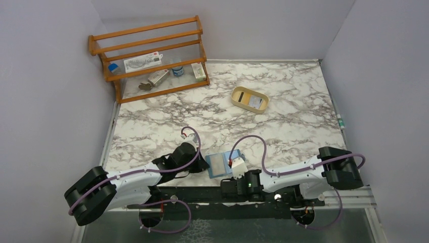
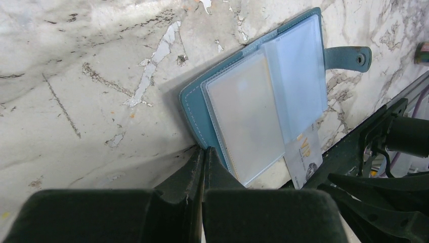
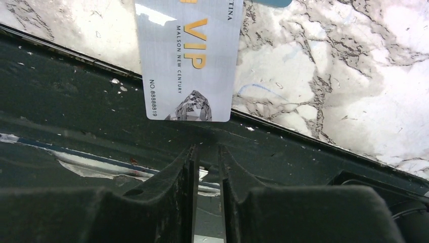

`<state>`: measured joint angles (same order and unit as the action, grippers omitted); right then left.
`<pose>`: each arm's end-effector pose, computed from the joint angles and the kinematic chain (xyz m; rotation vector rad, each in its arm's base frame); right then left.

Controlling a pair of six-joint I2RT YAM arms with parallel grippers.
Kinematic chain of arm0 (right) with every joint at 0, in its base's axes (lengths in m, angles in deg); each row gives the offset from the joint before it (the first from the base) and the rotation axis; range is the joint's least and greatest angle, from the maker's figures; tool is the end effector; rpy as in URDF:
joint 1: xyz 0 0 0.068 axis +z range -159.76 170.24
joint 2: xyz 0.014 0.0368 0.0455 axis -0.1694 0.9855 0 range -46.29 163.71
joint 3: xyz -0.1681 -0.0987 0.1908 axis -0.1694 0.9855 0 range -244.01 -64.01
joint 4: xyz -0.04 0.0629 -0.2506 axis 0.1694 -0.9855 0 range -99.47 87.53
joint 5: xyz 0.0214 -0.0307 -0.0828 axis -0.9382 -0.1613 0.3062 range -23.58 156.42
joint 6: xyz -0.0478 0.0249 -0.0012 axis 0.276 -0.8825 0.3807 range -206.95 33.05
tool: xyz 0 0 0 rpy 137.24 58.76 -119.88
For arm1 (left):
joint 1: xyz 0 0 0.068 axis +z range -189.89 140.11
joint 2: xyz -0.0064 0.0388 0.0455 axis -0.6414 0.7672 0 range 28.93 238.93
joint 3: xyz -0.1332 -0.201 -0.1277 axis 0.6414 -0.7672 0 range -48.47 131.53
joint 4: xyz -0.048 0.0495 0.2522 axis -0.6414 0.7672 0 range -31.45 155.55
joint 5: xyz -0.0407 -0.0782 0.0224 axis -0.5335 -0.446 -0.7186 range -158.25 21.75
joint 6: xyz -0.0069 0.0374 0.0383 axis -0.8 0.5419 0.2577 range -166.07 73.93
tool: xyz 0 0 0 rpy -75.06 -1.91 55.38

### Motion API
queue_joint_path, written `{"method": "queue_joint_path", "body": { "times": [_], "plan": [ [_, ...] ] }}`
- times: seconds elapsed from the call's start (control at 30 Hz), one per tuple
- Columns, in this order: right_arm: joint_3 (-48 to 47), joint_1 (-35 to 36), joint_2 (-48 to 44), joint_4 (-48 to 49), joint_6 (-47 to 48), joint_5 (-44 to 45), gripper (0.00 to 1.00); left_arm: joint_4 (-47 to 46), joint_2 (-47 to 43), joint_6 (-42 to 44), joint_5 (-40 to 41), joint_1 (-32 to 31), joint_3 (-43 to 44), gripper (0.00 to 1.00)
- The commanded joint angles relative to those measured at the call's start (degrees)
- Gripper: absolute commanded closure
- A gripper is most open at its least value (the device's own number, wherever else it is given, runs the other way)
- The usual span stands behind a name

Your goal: Take the credit cards out of the card holder

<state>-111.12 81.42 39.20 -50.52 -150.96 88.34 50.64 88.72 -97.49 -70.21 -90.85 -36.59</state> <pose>0.0085 0.2355 0.1647 -0.6309 2.6816 -0.0309 0.1124 -0.1405 0.1295 0.0096 2.4639 -0.9213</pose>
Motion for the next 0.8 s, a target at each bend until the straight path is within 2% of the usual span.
{"method": "queue_joint_path", "body": {
  "times": [0.0, 0.5, 0.77],
  "plan": [
    [0.2, 0.35, -0.88, -0.3, -2.87, 2.94, 0.76, 2.85, 0.16, 0.66, 1.28, 0.16, 0.69, 1.0],
    [2.25, 0.32, 3.53, 2.57, -8.66, 4.68, 0.77, 4.03, -0.74, 0.8, 0.65, 0.16, 0.52, 1.0],
    [5.23, -1.62, 0.78, 1.96, -14.17, 7.83, 0.77, 3.58, -0.13, 1.48, -0.92, 0.16, 0.55, 1.0]
  ]
}}
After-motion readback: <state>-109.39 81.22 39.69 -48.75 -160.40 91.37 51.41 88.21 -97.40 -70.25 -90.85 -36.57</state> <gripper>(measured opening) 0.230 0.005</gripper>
